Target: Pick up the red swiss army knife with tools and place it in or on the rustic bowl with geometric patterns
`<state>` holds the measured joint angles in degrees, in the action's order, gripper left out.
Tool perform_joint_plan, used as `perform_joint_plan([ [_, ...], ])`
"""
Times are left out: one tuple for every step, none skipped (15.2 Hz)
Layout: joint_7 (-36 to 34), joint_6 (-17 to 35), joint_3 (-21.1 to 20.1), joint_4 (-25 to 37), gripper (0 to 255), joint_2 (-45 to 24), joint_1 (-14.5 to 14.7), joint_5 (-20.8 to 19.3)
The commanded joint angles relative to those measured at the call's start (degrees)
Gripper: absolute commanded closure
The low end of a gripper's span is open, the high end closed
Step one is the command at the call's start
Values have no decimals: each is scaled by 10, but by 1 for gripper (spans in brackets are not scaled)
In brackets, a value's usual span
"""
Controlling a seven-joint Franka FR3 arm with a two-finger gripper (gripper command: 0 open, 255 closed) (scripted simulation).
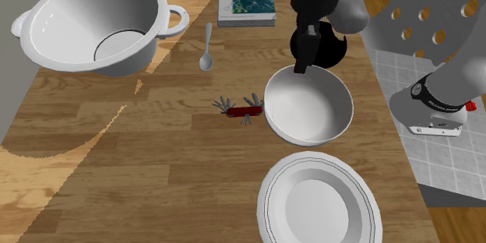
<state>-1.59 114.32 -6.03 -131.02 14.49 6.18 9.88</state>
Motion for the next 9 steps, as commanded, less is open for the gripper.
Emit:
perform_joint_plan([
  [-13, 22, -9, 24, 0, -42, 4, 0],
  [-20, 32, -14, 37, 0, -62, 6, -2],
  [-27, 41, -18, 50, 0, -83, 9, -3],
  [-35, 50, -21, 65, 0, -104, 11, -5],
  [-42, 57, -25, 80, 0, -125, 14, -8],
  [-49, 65, -28, 96, 0, -146, 16, -11],
  [-57, 71, -31, 112, 0, -167, 19, -14],
  [-65, 77, -33, 129, 0, -189, 22, -18],
  [-72, 82, -35, 147, 0, -210, 25, -22],
])
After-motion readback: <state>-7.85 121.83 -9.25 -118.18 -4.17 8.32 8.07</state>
